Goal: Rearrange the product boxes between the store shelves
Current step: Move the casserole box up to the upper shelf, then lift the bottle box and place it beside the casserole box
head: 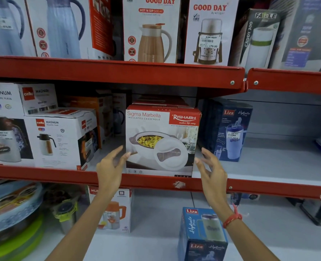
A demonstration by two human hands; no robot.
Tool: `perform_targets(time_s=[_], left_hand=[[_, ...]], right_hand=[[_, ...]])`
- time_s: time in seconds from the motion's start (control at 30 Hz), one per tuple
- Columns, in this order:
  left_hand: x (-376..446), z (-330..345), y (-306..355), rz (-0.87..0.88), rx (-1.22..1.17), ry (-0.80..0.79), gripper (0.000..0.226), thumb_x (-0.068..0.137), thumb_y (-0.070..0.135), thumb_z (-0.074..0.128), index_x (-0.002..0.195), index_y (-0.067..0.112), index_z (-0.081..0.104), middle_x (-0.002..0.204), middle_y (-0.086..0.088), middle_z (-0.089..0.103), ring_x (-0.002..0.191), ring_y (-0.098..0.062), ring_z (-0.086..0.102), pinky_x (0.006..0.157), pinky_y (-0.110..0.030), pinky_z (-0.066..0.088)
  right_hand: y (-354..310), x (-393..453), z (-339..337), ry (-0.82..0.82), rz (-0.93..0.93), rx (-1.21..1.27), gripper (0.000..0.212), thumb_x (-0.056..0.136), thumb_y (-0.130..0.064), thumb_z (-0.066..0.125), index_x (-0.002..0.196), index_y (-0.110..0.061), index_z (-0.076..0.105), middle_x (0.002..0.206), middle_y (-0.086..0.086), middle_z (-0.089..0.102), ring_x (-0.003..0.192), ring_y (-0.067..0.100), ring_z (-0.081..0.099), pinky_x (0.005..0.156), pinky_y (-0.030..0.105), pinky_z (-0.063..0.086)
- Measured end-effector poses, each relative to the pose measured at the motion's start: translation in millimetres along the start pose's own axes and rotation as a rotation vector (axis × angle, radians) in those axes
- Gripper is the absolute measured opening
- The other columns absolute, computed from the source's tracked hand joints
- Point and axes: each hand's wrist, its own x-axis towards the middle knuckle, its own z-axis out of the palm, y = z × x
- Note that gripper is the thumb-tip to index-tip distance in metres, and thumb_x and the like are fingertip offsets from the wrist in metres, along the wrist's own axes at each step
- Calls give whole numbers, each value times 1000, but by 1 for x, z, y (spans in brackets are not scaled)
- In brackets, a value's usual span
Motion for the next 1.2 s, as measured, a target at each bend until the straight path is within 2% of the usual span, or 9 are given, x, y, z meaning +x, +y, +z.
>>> perform_targets(time_s=[0.1,0.27,0.4,0.53,0.6,0.7,0.77,0.93,1.2], left_hand=[[-17,-3,5,50,-53,15,32,86,38,60,114,23,65,115,0,68,106,-12,60,92,-33,49],[-70,16,7,-7,-191,-72,23,86,26,63,106,18,68,105,4,70,95,0,64,84,-19,52],[-131,43,-9,-150,-277,-228,25,81,28,65,103,16,68,103,4,71,95,0,64,82,-16,51],[-186,74,-35,-344,-238,-492,36,80,21,68,114,10,60,116,-5,65,102,-9,61,73,-2,46],[-205,88,-48,-409,-204,-615,50,78,23,71,123,16,51,128,-3,57,113,-18,58,83,-11,48],[-221,106,-57,-498,-133,-761,75,75,24,74,139,15,35,136,-3,46,126,-26,48,96,-35,47],[-226,117,-58,-544,-122,-800,80,76,17,74,142,13,30,142,-9,44,129,-32,46,100,-43,45],[-230,129,-54,-500,-108,-752,54,82,11,66,132,11,47,129,-15,60,110,-30,62,94,-48,52],[-224,100,-22,-410,-163,-615,59,72,43,61,127,22,55,118,-6,69,106,-27,64,81,-50,58]], right_hand=[[-1,-17,-17,6,-28,22,31,90,-33,59,121,-26,59,117,-8,63,103,-3,58,75,-2,43],[20,-58,-41,-62,39,80,28,90,-33,57,115,-21,64,113,-6,66,105,1,61,87,19,54],[53,-98,-56,-129,138,49,46,83,-54,60,121,-28,58,126,-8,58,116,7,56,97,25,49],[91,-137,-70,-253,261,83,77,68,-65,67,132,-31,43,135,-17,42,120,-8,47,91,19,52],[109,-153,-76,-315,331,82,84,65,-63,71,137,-36,36,137,-18,41,119,-13,47,90,14,50],[129,-166,-80,-387,426,113,86,81,-24,71,141,-47,12,134,-26,40,115,-11,52,85,8,48],[141,-169,-79,-399,477,76,92,86,-12,66,144,-43,1,133,-26,41,112,-11,53,82,5,47],[152,-174,-76,-410,516,-114,62,87,-5,63,141,-16,36,110,-4,61,109,23,62,69,-2,44],[117,-159,-96,-361,444,-103,57,84,-18,68,137,-23,46,109,-12,67,89,-23,58,73,5,51]])
